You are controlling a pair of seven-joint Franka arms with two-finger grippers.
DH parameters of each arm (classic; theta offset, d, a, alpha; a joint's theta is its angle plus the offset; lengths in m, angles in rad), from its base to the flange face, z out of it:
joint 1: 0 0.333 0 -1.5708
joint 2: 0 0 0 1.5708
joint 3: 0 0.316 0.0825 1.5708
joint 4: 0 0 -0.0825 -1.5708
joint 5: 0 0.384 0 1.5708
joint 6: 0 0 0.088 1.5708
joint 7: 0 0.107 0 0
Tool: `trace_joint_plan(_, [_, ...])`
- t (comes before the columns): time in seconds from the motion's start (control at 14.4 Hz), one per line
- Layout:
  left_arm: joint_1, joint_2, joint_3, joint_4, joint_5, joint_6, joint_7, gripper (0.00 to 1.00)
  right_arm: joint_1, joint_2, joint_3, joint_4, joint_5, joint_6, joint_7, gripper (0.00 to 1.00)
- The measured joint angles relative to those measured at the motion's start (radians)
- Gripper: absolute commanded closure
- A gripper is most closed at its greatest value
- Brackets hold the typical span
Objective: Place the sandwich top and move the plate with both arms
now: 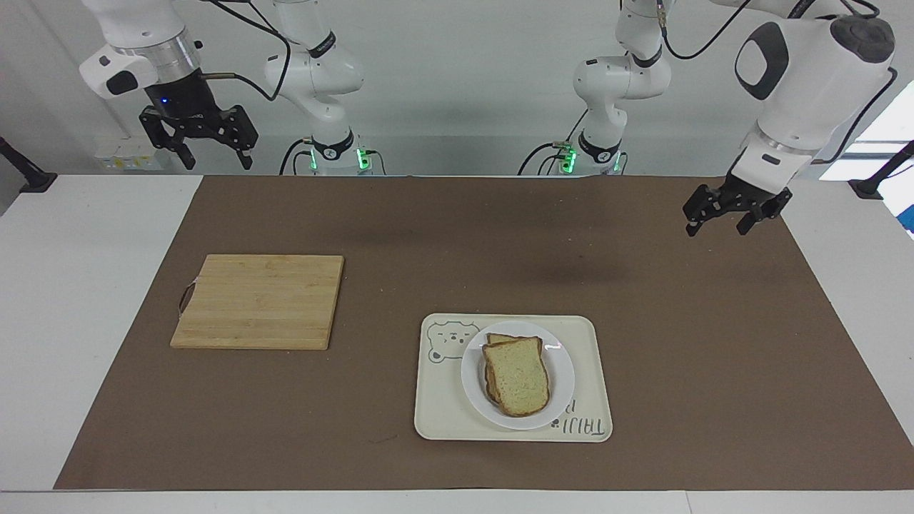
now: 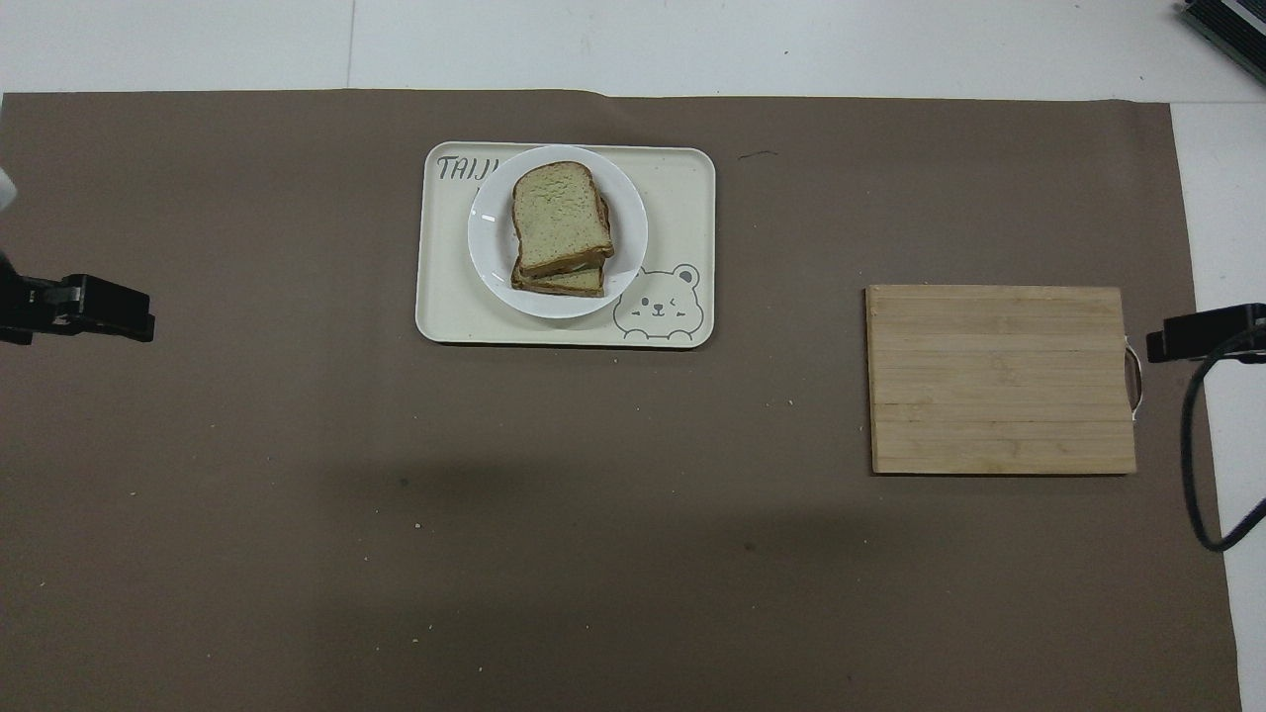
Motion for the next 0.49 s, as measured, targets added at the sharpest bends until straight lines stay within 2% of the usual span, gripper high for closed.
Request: trace_joint_plan(0.49, [0.0,0.008,0.001,0.019,0.0,-0.023,0.006,0.0,0.0,0.0,0.0,0.0,0.0,-0.001,0.0,0.0])
